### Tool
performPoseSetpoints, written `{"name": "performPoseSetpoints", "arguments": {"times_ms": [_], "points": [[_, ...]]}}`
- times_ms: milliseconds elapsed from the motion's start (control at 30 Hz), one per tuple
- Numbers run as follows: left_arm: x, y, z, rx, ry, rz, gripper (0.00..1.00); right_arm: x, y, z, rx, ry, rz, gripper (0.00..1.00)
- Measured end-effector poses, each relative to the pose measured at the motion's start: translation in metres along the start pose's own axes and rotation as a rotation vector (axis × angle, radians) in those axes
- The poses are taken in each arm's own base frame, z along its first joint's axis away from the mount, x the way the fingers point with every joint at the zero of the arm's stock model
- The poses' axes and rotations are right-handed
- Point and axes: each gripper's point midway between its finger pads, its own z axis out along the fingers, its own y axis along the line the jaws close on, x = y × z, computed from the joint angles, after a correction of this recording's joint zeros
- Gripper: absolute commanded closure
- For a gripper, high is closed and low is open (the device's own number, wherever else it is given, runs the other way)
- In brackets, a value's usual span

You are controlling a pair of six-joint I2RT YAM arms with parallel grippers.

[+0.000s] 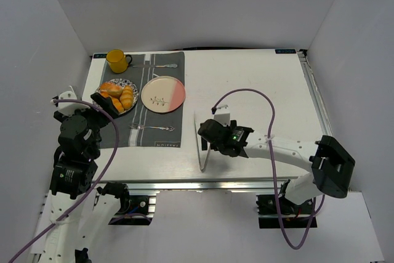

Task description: Place the bread

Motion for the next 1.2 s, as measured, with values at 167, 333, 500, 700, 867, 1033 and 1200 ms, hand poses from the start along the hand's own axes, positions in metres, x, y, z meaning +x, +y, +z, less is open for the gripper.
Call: {"name": "performPoseSetpoints", "arguments": {"times_ms": [167, 333, 500, 700, 867, 1033, 1200], "points": [[0.003, 0.0, 0.0, 0.002, 0.006, -0.001, 0.02, 0.005, 0.015, 0.008, -0.04, 0.02, 0.032, 0.1], [0.01, 0.001, 0.002, -0.002, 0.022, 0.001, 0.02, 0.012, 0.028, 0.021, -0.047, 0.051, 0.038, 0.11], [0.011, 0.001, 0.002, -0.001, 0.026, 0.003, 0.02, 0.023, 0.032, 0.031, -0.043, 0.081, 0.041, 0.11], [0.018, 0.002, 0.003, -0.003, 0.04, 0.01, 0.02, 0.032, 0.042, 0.037, -0.057, 0.103, 0.039, 0.11], [0.02, 0.002, 0.003, -0.004, 0.046, 0.013, 0.02, 0.036, 0.048, 0.041, -0.059, 0.111, 0.049, 0.11], [0.02, 0.002, 0.003, -0.004, 0.046, 0.014, 0.02, 0.038, 0.055, 0.05, -0.056, 0.121, 0.052, 0.11], [0.02, 0.003, 0.003, -0.007, 0.046, 0.014, 0.02, 0.038, 0.062, 0.058, -0.033, 0.135, 0.066, 0.11]]}}
